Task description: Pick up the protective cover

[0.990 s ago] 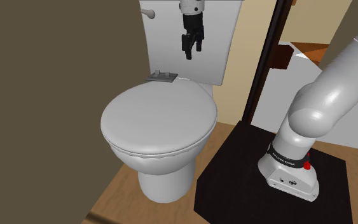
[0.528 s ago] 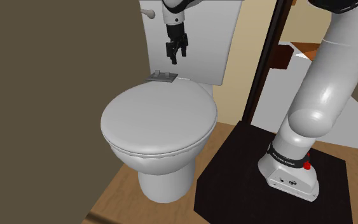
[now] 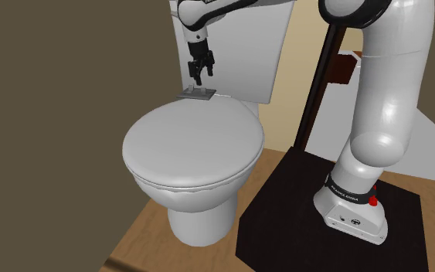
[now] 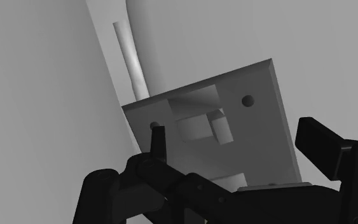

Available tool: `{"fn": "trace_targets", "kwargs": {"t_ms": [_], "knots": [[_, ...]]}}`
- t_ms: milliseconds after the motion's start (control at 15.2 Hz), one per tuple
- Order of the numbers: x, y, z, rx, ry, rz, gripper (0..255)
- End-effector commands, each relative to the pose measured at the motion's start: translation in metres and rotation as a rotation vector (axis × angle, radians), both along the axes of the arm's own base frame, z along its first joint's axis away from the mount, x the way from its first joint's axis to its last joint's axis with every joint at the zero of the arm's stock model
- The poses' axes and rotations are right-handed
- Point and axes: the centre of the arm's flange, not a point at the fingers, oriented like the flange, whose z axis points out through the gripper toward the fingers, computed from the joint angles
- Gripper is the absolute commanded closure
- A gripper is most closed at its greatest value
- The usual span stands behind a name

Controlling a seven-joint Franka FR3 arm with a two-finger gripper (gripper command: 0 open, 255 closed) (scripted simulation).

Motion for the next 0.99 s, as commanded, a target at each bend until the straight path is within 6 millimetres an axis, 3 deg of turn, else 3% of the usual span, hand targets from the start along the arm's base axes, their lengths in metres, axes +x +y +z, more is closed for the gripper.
{"fn": "trace_targets", "kwargs": {"t_ms": [0, 198, 396, 462, 924], "knots": [[0.002, 0.0, -0.01, 0.0, 0.0, 0.0, 0], [0.003, 0.0, -0.026, 0.0, 0.0, 0.0, 0], [0.003, 0.0, -0.029, 0.0, 0.0, 0.0, 0], [0.003, 0.0, -0.029, 0.0, 0.0, 0.0, 255], [0.003, 0.0, -0.029, 0.0, 0.0, 0.0, 255]]}}
